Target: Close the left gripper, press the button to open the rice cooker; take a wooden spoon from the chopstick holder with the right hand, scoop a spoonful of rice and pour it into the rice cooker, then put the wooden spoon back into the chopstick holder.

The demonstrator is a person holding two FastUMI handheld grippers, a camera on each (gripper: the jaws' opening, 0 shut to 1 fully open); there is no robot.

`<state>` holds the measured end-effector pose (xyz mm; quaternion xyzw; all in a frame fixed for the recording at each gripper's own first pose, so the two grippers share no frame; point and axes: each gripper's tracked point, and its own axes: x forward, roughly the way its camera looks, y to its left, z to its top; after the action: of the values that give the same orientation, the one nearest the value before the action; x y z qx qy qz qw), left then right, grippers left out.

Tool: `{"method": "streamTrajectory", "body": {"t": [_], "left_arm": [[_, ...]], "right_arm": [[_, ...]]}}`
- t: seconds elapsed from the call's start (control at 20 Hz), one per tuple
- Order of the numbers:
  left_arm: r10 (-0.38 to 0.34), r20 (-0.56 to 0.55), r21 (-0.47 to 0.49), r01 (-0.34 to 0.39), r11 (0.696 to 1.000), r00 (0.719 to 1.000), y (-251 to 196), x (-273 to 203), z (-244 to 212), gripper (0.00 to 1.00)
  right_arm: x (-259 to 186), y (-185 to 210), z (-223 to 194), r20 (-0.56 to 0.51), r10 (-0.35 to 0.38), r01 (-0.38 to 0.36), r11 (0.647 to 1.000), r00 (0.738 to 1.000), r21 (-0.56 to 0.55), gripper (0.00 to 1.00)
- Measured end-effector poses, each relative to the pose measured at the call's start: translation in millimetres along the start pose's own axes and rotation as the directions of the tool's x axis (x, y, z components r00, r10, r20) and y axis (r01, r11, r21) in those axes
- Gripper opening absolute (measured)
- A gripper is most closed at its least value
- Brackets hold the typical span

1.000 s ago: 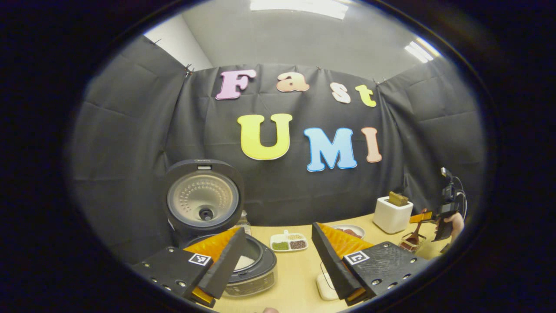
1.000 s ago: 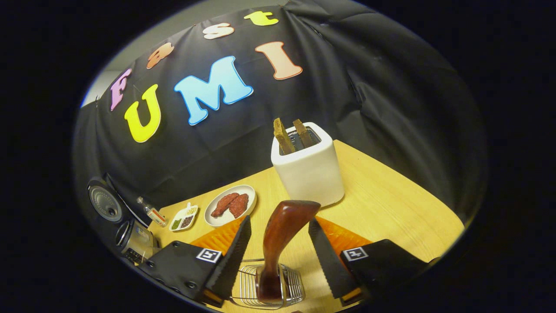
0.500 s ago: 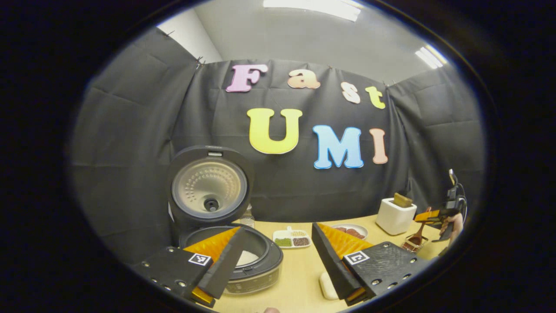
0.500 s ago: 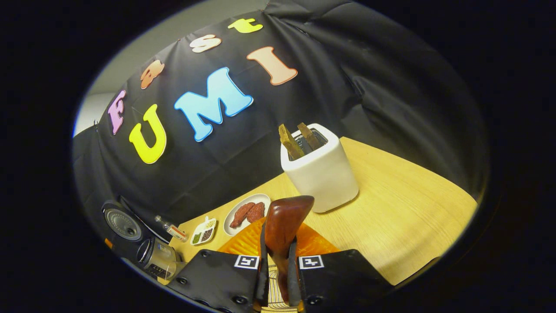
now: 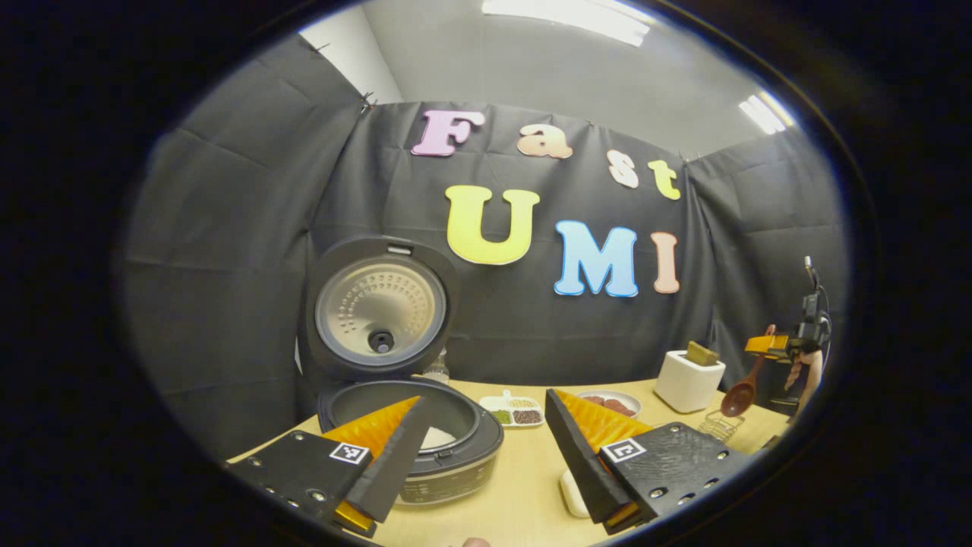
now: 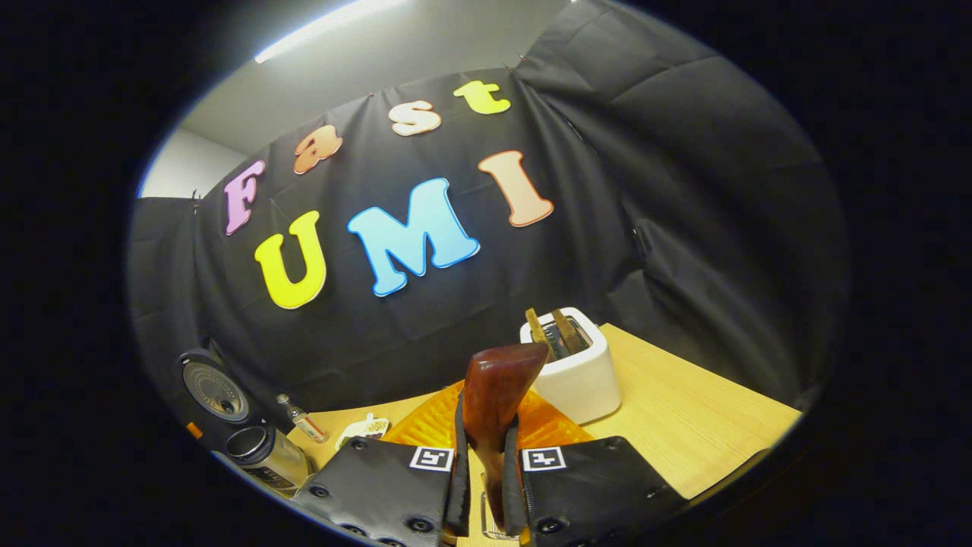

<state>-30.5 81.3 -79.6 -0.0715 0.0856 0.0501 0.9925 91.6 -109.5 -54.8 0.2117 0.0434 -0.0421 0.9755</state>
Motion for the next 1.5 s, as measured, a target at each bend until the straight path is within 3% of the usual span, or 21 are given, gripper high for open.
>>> {"method": "streamTrajectory", "body": {"t": [0.2,0.45,0.75,1.1,1.25,1.5], "left_arm": [[-0.018,0.007,-0.057,0.018,0.998,1.000,0.6,-6.3,-3.2,0.94],[-0.021,0.027,-0.060,0.023,0.998,0.999,5.5,-15.7,1.2,0.94],[-0.028,0.011,-0.092,0.029,0.995,1.000,13.5,-20.3,-13.0,0.94],[-0.009,0.012,-0.125,0.011,0.992,1.000,33.1,-24.9,-15.2,0.95],[-0.028,0.008,-0.154,0.029,0.988,1.000,29.6,-22.5,-20.5,0.95],[-0.043,-0.033,-0.157,0.037,0.987,0.999,27.0,-16.2,-40.6,0.95]], "right_arm": [[-6.9,48.1,-6.3,-0.003,0.102,-0.102,0.995,0.995,-0.019,0.19],[-19.0,114.4,-8.4,-0.005,0.238,-0.238,0.971,0.971,-0.013,0.18],[-17.7,164.7,-53.6,-0.122,0.303,-0.314,0.945,0.945,-0.092,0.19],[-3.3,176.2,-112.5,-0.261,0.266,-0.326,0.919,0.928,-0.223,0.19],[-0.3,180.7,-142.1,-0.334,0.259,-0.348,0.905,0.906,-0.243,0.19],[-1.4,184.3,-171.6,-0.391,0.217,-0.369,0.853,0.894,-0.370,0.19]]}}
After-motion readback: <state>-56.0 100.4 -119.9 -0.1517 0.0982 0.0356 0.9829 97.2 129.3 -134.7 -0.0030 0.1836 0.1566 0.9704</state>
